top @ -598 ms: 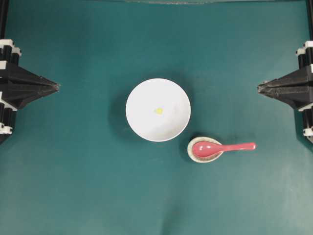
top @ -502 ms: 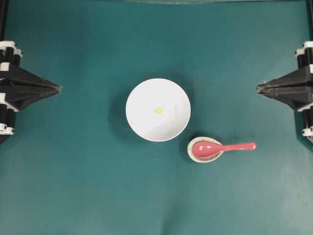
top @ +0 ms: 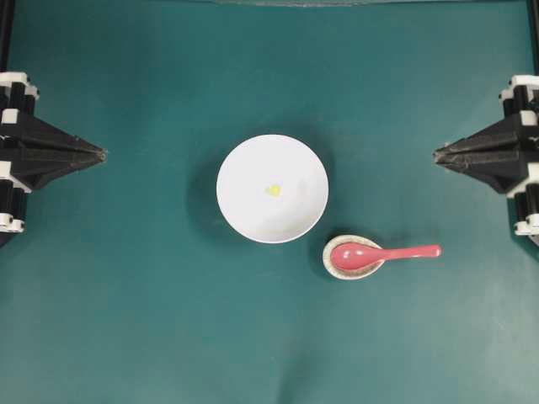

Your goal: Scoop the yellow hexagonal prism block from the bowl with a spoon using the right arm.

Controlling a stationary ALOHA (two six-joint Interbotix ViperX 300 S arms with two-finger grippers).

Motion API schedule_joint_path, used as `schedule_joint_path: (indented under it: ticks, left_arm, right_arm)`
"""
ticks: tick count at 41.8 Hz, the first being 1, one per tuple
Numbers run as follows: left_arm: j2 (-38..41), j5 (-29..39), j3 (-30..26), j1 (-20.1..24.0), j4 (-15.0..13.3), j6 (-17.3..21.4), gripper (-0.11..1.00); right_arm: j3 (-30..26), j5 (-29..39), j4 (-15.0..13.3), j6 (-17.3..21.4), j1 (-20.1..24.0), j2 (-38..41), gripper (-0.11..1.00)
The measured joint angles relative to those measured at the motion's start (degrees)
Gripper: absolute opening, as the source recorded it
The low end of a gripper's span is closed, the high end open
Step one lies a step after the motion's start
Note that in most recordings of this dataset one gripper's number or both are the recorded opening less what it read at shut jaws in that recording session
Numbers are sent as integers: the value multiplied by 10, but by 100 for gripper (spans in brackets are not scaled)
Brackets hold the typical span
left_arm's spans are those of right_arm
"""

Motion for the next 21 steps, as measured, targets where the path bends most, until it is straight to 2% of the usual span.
schedule_joint_path:
  ticks: [3,6,21]
  left_arm:
    - [0,0,0,0,0,-1,1]
    - [0,0,0,0,0,0,1]
    - [-1,5,0,0,0,3,1]
  right_arm:
    - [-1,0,0,7,0,6,50]
    - [0,0,0,10,-1,14,59]
    - [10,-3,0,11,3,101,55]
